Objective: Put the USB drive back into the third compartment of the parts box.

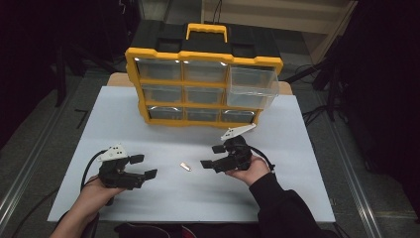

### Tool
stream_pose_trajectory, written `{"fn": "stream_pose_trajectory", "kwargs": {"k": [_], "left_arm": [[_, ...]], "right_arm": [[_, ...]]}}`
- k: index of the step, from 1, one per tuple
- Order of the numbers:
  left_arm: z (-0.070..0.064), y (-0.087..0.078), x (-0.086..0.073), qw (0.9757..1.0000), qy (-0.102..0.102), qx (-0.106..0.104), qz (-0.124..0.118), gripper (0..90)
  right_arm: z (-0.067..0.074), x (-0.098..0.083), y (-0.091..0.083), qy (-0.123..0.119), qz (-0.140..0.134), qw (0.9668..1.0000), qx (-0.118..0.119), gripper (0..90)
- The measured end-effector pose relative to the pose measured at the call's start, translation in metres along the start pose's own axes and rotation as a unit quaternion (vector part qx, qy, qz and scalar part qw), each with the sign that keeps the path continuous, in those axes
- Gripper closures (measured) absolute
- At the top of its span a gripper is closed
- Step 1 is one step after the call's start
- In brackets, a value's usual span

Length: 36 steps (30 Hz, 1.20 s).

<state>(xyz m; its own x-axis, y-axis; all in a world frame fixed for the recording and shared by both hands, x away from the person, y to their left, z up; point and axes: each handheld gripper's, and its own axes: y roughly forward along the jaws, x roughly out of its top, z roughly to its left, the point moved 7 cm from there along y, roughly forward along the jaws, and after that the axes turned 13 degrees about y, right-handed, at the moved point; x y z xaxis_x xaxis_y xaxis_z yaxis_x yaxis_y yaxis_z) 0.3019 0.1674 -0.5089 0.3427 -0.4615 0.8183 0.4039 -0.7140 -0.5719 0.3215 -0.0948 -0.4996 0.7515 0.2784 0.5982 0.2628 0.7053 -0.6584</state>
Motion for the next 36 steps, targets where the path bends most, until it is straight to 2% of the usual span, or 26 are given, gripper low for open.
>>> {"fn": "stream_pose_trajectory", "kwargs": {"k": [25,36], "left_arm": [[0.000,0.000,0.000,1.0000,0.002,0.000,-0.001,21.1],[0.000,-0.001,0.000,1.0000,0.000,-0.001,-0.002,21.1]], "right_arm": [[0.016,0.017,0.040,-0.014,0.019,0.9997,-0.004,23.2],[0.021,0.029,0.054,-0.015,0.014,0.9998,-0.007,23.7]]}}
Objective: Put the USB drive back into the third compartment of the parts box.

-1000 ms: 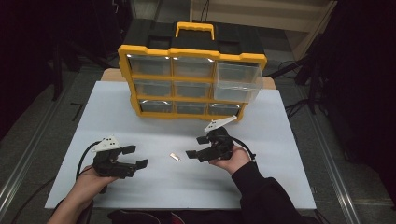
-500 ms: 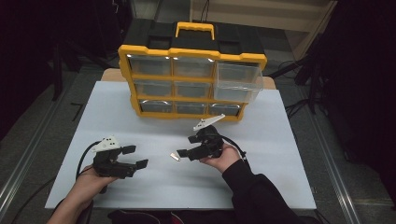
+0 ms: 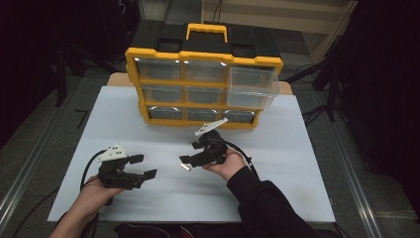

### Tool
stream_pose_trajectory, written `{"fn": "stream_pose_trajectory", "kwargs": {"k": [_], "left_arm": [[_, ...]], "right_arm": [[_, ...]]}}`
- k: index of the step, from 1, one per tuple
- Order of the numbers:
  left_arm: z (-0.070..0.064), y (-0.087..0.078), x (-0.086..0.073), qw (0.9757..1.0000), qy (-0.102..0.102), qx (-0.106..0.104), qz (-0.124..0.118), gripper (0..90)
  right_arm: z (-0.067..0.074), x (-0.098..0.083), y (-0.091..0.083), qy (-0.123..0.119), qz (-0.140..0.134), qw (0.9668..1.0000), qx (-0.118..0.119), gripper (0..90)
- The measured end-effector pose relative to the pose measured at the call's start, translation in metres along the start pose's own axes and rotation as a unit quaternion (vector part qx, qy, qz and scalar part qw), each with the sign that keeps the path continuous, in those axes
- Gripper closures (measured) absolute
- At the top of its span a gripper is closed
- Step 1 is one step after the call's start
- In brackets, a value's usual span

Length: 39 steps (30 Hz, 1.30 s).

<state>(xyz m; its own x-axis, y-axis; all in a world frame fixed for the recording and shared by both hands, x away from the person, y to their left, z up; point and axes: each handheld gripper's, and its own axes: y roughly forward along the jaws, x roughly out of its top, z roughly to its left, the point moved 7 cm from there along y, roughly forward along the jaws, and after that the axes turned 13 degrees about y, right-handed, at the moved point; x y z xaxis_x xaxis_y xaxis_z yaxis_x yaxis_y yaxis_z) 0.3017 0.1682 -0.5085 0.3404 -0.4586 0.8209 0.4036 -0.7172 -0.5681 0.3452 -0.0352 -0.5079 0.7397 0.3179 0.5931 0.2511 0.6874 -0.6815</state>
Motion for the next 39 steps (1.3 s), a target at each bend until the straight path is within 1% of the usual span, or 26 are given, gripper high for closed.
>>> {"fn": "stream_pose_trajectory", "kwargs": {"k": [3,5,8,12,17,23,25,26,29,33,34,35,36,37,39], "left_arm": [[0.000,0.000,0.000,1.0000,0.000,0.000,0.000,21.1],[0.000,0.000,0.000,1.0000,0.000,0.000,0.000,21.1],[0.000,0.000,0.000,1.0000,0.000,0.000,0.000,21.1],[0.000,0.000,0.000,1.0000,0.001,0.001,0.000,21.1],[0.000,0.000,0.000,1.0000,0.002,0.000,0.000,21.1],[0.000,0.000,0.000,1.0000,0.002,-0.001,0.000,21.1],[0.000,0.000,0.000,1.0000,0.002,-0.001,0.000,21.1],[0.000,0.000,0.000,1.0000,0.002,-0.001,0.000,21.2],[0.000,-0.001,0.000,1.0000,0.003,-0.001,-0.001,21.2],[-0.001,0.000,0.000,1.0000,0.003,-0.001,0.000,21.1],[-0.001,0.000,0.000,1.0000,0.003,-0.001,0.000,21.1],[-0.001,0.000,0.000,1.0000,0.003,0.000,-0.001,21.1],[-0.001,0.000,0.000,1.0000,0.003,0.000,-0.001,21.1],[-0.001,0.000,0.000,1.0000,0.003,0.000,-0.001,21.2],[-0.001,0.000,0.000,1.0000,0.002,0.000,-0.001,21.1]], "right_arm": [[0.000,0.000,0.004,-0.006,0.003,1.0000,-0.004,23.6],[0.000,0.000,0.007,-0.006,0.006,0.9999,-0.009,23.6],[0.001,-0.001,0.011,-0.005,0.010,0.9999,-0.006,23.6],[0.001,-0.002,0.015,-0.008,0.016,0.9998,-0.011,23.8],[-0.001,-0.007,0.021,-0.005,0.030,0.9994,-0.018,24.6],[-0.001,-0.014,0.029,-0.012,0.044,0.9986,-0.027,26.3],[-0.002,-0.016,0.031,-0.019,0.049,0.9980,-0.034,27.0],[-0.002,-0.017,0.032,-0.017,0.050,0.9981,-0.033,27.5],[-0.003,-0.020,0.035,-0.016,0.052,0.9978,-0.038,30.7],[-0.004,-0.023,0.037,-0.008,0.061,0.9975,-0.033,38.0],[-0.004,-0.023,0.037,-0.008,0.061,0.9975,-0.033,38.0],[-0.005,-0.025,0.039,-0.010,0.070,0.9969,-0.035,43.0],[-0.005,-0.025,0.039,-0.010,0.070,0.9969,-0.035,43.0],[-0.007,-0.027,0.039,-0.016,0.069,0.9967,-0.039,46.7],[-0.007,-0.026,0.039,-0.016,0.068,0.9967,-0.042,48.5]]}}
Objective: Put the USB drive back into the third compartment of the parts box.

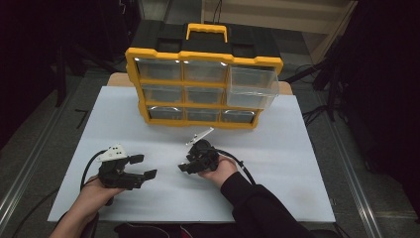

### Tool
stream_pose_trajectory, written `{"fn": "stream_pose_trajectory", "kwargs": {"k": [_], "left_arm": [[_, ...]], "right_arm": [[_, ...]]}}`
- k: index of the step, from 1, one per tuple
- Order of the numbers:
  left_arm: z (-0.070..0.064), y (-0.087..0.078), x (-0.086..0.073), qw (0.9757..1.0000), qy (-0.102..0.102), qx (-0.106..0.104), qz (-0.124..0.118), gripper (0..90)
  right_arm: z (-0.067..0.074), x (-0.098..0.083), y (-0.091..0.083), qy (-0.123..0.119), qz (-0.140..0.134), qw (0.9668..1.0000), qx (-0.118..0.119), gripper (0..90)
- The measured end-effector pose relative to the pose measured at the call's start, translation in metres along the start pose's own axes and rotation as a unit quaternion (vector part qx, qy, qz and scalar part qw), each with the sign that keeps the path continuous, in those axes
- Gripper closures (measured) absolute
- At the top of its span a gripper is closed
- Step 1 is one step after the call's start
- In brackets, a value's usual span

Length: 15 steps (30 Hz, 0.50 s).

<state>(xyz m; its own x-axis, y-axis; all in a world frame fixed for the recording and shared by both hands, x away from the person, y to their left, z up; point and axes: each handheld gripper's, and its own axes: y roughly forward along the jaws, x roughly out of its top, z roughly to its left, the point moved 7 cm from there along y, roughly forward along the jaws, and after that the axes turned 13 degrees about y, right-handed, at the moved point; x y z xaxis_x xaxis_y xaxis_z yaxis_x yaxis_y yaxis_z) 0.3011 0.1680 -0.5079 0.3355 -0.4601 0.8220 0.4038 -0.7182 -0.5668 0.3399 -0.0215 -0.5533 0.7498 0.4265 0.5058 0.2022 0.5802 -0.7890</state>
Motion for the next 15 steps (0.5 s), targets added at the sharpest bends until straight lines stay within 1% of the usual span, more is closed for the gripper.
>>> {"fn": "stream_pose_trajectory", "kwargs": {"k": [1,2,6,8,10,14,15], "left_arm": [[0.0000,0.0001,-0.0001,1.0000,0.000,0.000,0.000,21.1],[0.0000,0.0001,-0.0001,1.0000,0.000,0.000,0.000,21.1],[0.0000,0.0002,-0.0001,1.0000,0.000,0.000,0.000,21.1],[0.0001,0.0002,-0.0001,1.0000,0.000,0.000,0.001,21.1],[0.0000,0.0002,-0.0001,1.0000,0.000,0.000,0.001,21.2],[-0.0002,0.0003,-0.0001,1.0000,0.000,0.000,0.001,21.1],[-0.0001,0.0003,-0.0001,1.0000,0.000,0.000,0.001,21.1]], "right_arm": [[-0.0010,-0.0003,-0.0005,0.005,0.001,1.0000,0.001,52.8],[-0.0008,-0.0005,-0.0005,0.007,0.001,1.0000,0.002,54.1],[0.0015,-0.0025,-0.0003,0.000,0.000,1.0000,-0.008,60.5],[0.0030,-0.0030,0.0003,0.002,-0.002,0.9999,-0.012,63.0],[0.0027,-0.0038,0.0000,-0.005,0.001,0.9999,-0.013,66.2],[0.0038,-0.0049,0.0004,-0.001,0.000,0.9998,-0.021,74.6],[0.0041,-0.0050,0.0005,0.000,0.000,0.9998,-0.022,75.3]]}}
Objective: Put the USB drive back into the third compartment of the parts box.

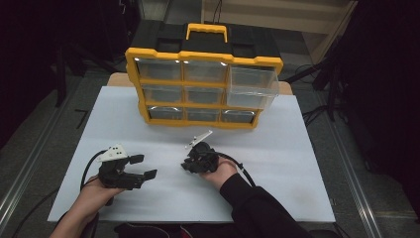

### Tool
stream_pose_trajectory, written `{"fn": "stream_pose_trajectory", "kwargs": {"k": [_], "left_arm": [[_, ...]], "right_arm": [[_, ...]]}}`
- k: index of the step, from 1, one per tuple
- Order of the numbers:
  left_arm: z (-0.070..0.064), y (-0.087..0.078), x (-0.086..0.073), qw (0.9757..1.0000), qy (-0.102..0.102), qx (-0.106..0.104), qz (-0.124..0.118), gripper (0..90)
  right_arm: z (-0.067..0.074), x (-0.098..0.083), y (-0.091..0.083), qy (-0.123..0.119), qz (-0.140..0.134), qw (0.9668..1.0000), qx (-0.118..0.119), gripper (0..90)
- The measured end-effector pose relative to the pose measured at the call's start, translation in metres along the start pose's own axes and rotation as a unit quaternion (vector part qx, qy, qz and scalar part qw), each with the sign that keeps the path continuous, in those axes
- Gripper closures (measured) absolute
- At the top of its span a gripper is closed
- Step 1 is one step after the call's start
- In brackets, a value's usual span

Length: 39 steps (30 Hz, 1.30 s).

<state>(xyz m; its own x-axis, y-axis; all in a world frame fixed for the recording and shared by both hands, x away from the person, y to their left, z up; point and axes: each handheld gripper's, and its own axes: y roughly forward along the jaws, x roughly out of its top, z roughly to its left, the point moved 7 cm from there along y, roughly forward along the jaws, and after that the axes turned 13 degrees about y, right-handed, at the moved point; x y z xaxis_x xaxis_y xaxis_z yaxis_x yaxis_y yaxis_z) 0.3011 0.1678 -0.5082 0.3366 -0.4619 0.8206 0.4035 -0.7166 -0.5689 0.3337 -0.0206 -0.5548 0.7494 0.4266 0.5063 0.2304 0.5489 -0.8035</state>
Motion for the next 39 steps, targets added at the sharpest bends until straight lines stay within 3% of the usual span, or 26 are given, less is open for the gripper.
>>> {"fn": "stream_pose_trajectory", "kwargs": {"k": [8,19,20,28,29,32,35,39], "left_arm": [[0.000,0.000,0.000,1.0000,0.000,-0.001,-0.001,21.1],[0.000,0.000,0.000,1.0000,0.000,-0.001,-0.001,21.1],[0.000,0.000,0.000,1.0000,0.000,-0.001,-0.001,21.1],[0.000,0.000,0.000,1.0000,0.000,-0.001,-0.001,21.1],[0.000,0.000,0.000,1.0000,0.000,-0.001,-0.001,21.2],[0.000,0.000,0.000,1.0000,0.000,-0.001,0.000,21.2],[0.000,0.000,0.000,1.0000,0.000,-0.001,-0.001,21.2],[0.000,0.000,0.000,1.0000,0.000,-0.001,-0.001,21.1]], "right_arm": [[0.000,0.000,0.000,-0.012,0.001,0.9999,-0.002,75.8],[-0.002,0.002,-0.002,-0.014,0.008,0.9998,0.011,76.2],[-0.001,0.002,-0.002,-0.004,0.007,0.9998,0.016,76.2],[-0.002,0.005,-0.012,-0.008,0.011,0.9993,0.034,76.2],[-0.001,0.005,-0.013,0.008,0.017,0.9993,0.032,76.2],[-0.002,0.008,-0.017,-0.008,0.014,0.9989,0.045,76.2],[-0.001,0.009,-0.023,0.000,0.015,0.9988,0.047,76.2],[-0.001,0.010,-0.029,-0.006,0.019,0.9984,0.053,76.2]]}}
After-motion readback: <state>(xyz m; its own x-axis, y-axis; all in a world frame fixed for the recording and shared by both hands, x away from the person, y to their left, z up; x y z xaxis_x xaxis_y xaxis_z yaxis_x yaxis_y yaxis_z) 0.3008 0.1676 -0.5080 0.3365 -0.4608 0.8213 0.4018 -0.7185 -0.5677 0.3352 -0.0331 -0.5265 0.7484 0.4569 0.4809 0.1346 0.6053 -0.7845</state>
